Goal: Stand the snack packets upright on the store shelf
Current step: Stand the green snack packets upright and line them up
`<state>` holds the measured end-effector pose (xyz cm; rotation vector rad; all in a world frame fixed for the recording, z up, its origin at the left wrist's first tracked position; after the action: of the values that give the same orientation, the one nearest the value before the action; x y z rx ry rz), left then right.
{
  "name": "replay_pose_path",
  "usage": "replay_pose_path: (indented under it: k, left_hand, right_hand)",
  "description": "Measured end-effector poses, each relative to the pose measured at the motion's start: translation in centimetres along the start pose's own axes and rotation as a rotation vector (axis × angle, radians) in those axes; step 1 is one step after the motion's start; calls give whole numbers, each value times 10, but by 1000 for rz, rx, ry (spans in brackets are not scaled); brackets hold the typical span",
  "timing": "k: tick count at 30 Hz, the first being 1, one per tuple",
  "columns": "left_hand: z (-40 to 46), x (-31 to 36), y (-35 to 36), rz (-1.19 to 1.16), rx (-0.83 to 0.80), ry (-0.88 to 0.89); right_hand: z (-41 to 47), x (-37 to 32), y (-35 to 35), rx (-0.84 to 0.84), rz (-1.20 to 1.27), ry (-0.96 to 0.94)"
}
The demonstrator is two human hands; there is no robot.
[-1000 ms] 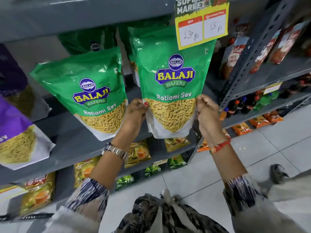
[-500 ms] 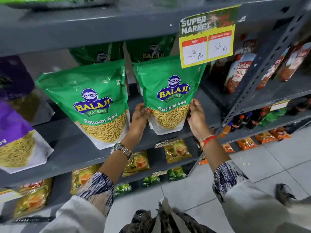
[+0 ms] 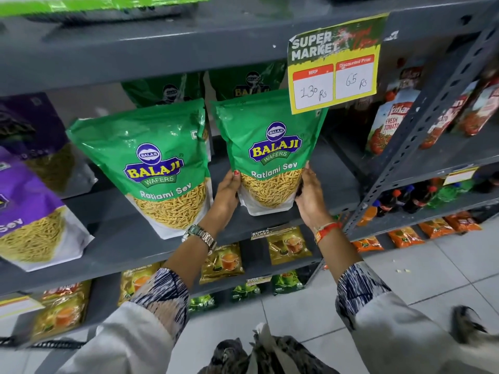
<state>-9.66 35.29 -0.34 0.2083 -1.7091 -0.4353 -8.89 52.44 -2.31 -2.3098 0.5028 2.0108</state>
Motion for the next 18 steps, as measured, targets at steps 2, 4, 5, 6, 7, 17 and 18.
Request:
replay_pose_path:
  k: [2, 4, 5, 6, 7, 17, 18]
  left_hand:
    - [-3, -1, -1, 42, 41, 24]
    - [-15, 1, 0, 143, 98, 73]
    - [-24, 0, -1, 220, 128, 100]
    - [-36, -2, -3, 289, 161, 118]
    - [-50, -7, -10, 338, 192, 118]
    - [-119, 21, -138, 251, 825, 517]
    - [-111, 25, -148, 207, 806, 467]
  right_hand:
    - [0, 6, -4, 71, -28, 7]
    - [-4, 14, -8, 208, -32, -9]
    - [-13, 12, -8, 284, -11, -42]
    - [-22, 11, -9, 350, 22, -91]
    - [-32, 12, -8, 394, 61, -135]
    - [-89, 47, 91, -66, -66, -149]
    - [-86, 48, 103, -129, -88, -122]
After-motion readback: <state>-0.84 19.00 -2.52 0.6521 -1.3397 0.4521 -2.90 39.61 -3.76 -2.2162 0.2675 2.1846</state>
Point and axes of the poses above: each hand's wrist, its own z-axis towards the middle knuckle, its own y-axis out of the palm, x = y × z, the point moved 3 cm from there along z, towards the middle knuckle, and after that the axes turned 6 degrees about -z, right-handed, at the moved point
